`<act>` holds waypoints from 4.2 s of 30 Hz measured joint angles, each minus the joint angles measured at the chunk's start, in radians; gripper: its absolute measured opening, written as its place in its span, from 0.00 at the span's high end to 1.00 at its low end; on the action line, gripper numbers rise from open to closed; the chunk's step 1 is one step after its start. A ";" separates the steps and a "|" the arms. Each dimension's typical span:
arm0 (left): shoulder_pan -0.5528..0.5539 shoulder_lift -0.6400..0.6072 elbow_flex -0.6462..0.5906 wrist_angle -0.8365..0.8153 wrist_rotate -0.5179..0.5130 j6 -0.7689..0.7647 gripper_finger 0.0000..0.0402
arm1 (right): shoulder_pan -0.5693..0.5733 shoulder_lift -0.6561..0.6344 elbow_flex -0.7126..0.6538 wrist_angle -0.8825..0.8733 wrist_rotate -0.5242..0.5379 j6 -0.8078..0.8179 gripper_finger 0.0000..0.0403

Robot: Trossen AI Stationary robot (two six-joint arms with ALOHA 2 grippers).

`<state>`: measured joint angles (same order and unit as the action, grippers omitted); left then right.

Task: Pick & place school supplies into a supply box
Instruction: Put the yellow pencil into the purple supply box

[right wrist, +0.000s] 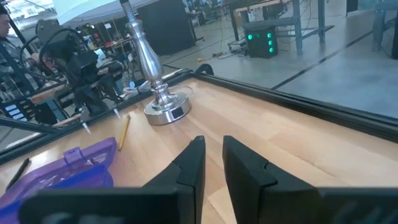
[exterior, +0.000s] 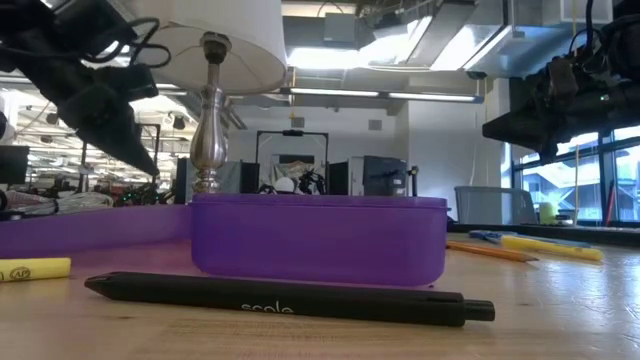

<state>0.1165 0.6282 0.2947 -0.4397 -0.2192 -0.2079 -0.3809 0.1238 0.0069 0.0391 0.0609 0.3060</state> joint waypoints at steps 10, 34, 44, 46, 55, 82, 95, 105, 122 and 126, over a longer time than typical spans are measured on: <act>0.000 0.082 0.000 -0.058 -0.071 -0.104 0.64 | 0.000 0.000 0.000 0.000 0.000 -0.001 0.85; 0.000 0.334 0.000 -0.049 -0.078 -0.081 0.64 | 0.000 0.000 0.000 -0.001 -0.001 -0.001 0.85; 0.000 0.386 0.002 -0.026 -0.077 -0.081 0.64 | 0.000 0.000 0.000 -0.001 -0.001 -0.001 0.85; 0.000 0.386 0.002 -0.025 -0.077 -0.081 0.64 | 0.000 0.000 0.000 -0.001 -0.001 -0.001 0.85; 0.001 0.386 0.002 -0.020 -0.059 -0.067 0.64 | 0.000 0.000 0.000 -0.001 -0.001 -0.001 0.85; 0.004 0.388 0.000 0.000 0.046 -0.232 0.69 | 0.000 0.000 0.000 -0.001 -0.001 -0.001 0.85; -0.018 0.387 0.003 -0.049 0.168 -0.493 0.91 | 0.000 0.000 0.000 -0.001 -0.001 -0.001 0.85; -0.230 0.387 0.003 -0.053 0.190 -0.675 0.96 | 0.000 0.000 0.000 -0.003 -0.001 -0.001 0.85; -0.491 0.439 0.009 -0.050 0.045 -0.889 0.96 | 0.000 0.000 0.000 -0.003 -0.001 -0.001 0.85; -0.492 0.439 0.009 -0.050 0.045 -0.882 0.96 | 0.000 0.000 0.000 -0.003 -0.001 -0.001 0.85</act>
<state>-0.3750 1.0676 0.3038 -0.4896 -0.1741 -1.0897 -0.3811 0.1239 0.0068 0.0357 0.0597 0.3054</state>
